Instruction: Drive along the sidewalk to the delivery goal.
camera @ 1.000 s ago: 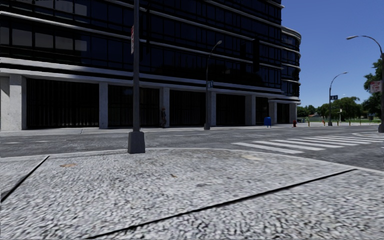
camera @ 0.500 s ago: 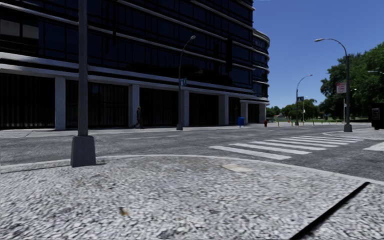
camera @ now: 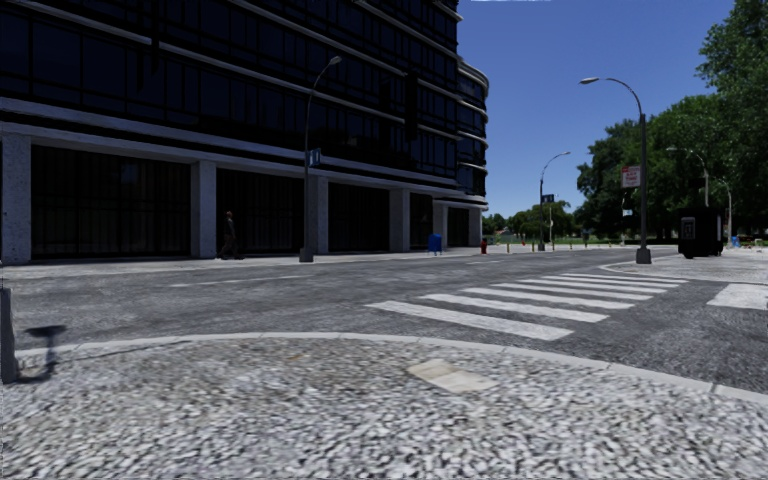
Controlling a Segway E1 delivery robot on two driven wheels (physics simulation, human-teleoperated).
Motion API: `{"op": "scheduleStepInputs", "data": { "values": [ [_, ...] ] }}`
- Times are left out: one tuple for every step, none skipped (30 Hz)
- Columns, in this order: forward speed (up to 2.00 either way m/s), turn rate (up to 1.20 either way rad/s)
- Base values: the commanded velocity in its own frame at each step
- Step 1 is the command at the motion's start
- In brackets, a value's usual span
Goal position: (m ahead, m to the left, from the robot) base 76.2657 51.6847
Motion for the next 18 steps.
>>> {"op": "scheduleStepInputs", "data": {
  "values": [
    [2.0, -0.4],
    [2.0, -0.4],
    [2.0, -0.4],
    [2.0, -0.4],
    [2.0, -0.4],
    [2.0, -0.4],
    [2.0, -0.4],
    [2.0, -0.4],
    [2.0, -0.4],
    [2.0, -0.4],
    [2.0, -0.4],
    [2.0, -0.4],
    [2.0, -0.4],
    [2.0, -0.4],
    [2.0, -0.4],
    [2.0, -0.4],
    [2.0, -0.4],
    [2.0, -0.4]
  ]
}}
